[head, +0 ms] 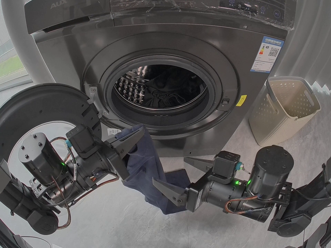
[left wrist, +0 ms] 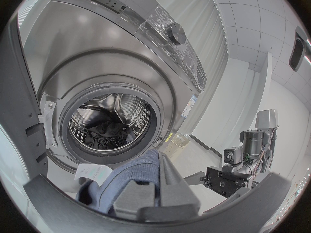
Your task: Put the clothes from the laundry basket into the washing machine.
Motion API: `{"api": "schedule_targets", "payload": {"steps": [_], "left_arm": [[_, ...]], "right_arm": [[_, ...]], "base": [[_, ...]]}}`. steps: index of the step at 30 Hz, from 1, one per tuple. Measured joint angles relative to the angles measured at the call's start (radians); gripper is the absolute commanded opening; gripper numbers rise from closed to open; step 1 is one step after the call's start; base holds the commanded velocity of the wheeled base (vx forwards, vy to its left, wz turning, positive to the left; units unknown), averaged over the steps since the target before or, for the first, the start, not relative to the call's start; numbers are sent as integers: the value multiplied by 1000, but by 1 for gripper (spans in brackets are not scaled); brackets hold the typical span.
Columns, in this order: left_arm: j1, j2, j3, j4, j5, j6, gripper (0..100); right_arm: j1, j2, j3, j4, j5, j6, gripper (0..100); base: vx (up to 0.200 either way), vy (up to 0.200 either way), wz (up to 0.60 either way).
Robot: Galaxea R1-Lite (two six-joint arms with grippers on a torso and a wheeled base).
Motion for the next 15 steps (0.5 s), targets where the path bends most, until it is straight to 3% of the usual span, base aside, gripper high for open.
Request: {"api": "schedule_targets", "payload": {"steps": [15], "left_arm": [[0, 7, -4, 0, 2, 3, 0]], "right_arm": [[4, 59, -24, -40, -2, 0, 100]], "base": [[0, 0, 0]]}}
